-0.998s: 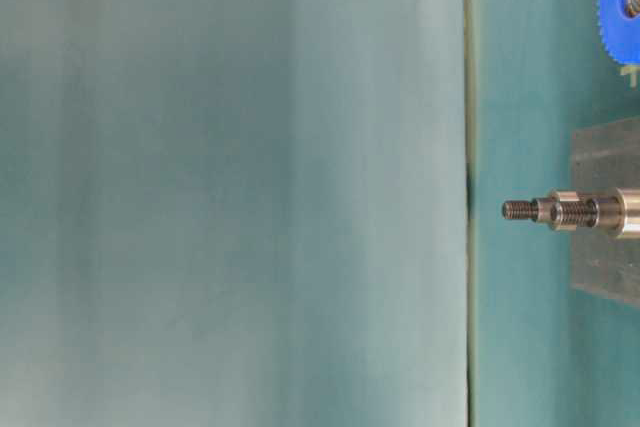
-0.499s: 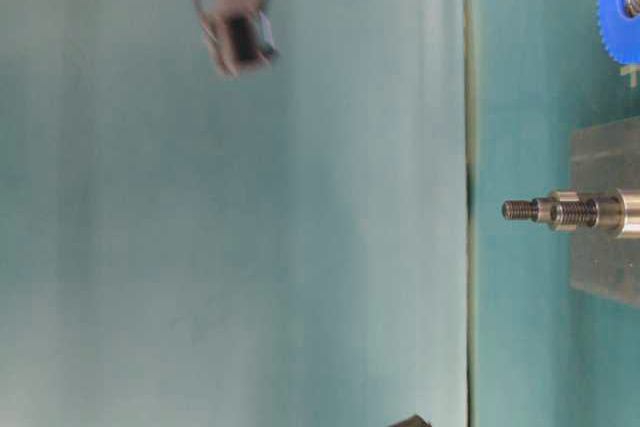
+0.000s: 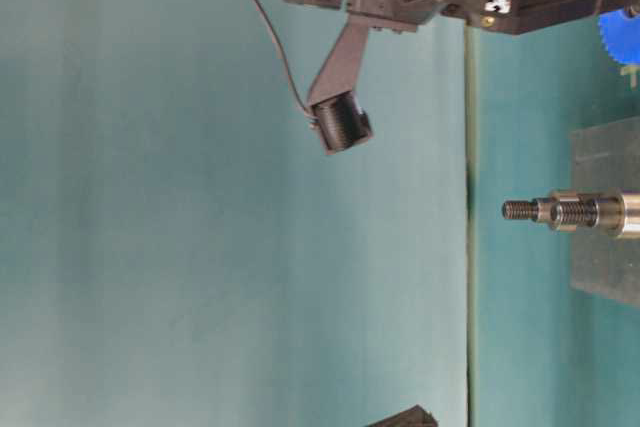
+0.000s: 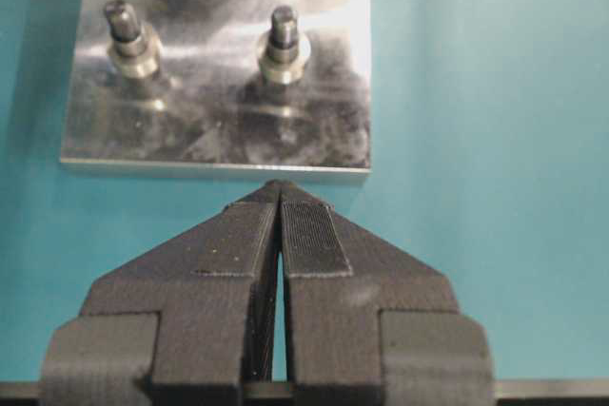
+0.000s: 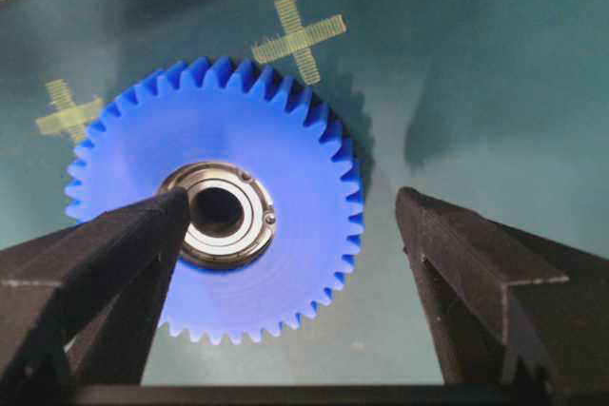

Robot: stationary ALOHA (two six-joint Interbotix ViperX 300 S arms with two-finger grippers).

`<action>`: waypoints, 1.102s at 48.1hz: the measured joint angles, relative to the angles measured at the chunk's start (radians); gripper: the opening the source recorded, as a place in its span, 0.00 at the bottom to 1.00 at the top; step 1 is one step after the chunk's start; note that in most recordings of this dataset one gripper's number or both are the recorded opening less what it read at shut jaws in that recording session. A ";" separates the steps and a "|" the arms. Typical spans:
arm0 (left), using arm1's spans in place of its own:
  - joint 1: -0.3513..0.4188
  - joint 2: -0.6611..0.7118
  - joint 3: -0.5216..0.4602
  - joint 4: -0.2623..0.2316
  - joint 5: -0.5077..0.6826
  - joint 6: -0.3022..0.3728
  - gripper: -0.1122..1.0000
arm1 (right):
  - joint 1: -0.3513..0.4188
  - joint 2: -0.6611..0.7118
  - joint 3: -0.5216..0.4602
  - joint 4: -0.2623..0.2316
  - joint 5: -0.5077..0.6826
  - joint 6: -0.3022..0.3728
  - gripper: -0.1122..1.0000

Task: Fit the large gear onto the shaft.
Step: 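Move the right gripper over the blue gear and lower it, then close the right gripper on the blue gear's bearing hub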

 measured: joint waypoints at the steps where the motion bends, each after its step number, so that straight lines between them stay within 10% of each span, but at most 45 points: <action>1: 0.000 0.002 0.000 0.000 0.000 0.000 0.10 | 0.002 0.003 0.000 0.000 0.000 0.000 0.93; 53: 0.000 0.051 -0.008 0.000 -0.054 -0.005 0.10 | -0.014 0.035 -0.028 -0.011 0.097 0.000 0.92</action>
